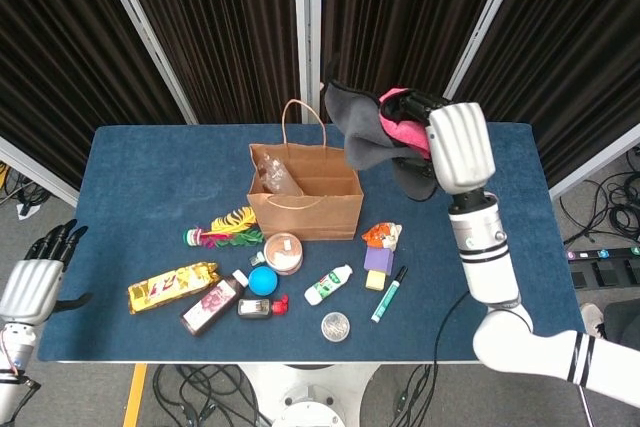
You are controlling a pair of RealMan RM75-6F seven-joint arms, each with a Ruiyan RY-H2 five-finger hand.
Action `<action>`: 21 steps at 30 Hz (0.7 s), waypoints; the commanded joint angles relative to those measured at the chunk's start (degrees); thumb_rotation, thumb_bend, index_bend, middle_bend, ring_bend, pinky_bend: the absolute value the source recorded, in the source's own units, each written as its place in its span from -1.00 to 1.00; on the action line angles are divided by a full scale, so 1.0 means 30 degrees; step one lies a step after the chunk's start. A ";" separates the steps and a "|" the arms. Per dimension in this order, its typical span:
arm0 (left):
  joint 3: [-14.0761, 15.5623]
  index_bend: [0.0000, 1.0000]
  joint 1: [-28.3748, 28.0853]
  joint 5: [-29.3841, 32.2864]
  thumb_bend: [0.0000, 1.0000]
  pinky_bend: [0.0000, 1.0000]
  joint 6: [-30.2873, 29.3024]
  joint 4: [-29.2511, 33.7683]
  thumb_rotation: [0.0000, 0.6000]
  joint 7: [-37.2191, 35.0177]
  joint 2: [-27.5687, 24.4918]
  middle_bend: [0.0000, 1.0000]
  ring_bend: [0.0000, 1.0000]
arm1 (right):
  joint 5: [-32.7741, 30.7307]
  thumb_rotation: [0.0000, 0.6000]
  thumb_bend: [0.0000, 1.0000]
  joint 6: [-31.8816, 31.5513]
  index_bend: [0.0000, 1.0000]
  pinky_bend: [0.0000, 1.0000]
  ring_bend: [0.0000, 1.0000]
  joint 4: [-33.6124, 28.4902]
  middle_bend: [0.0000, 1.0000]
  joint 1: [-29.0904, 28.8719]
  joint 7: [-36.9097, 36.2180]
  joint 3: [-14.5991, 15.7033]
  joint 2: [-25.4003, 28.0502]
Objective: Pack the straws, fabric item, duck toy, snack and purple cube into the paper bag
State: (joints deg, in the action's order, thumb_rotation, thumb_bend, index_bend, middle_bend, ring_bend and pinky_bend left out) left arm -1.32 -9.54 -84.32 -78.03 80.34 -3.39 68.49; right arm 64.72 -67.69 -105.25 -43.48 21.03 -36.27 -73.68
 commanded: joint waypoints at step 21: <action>-0.0206 -0.83 -0.0519 0.0383 -0.87 -0.67 0.0877 -0.1443 1.00 0.0253 0.0543 -0.93 -1.00 | 0.6946 1.00 -0.30 0.4703 0.52 0.56 0.17 1.2228 0.24 -0.6410 -0.8356 0.4272 -0.3220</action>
State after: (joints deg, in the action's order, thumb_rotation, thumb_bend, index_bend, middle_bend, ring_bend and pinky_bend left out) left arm -1.90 -11.04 -83.24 -75.49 76.12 -2.54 70.05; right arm 85.63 -53.95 -70.49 -61.28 -3.21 -23.73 -82.00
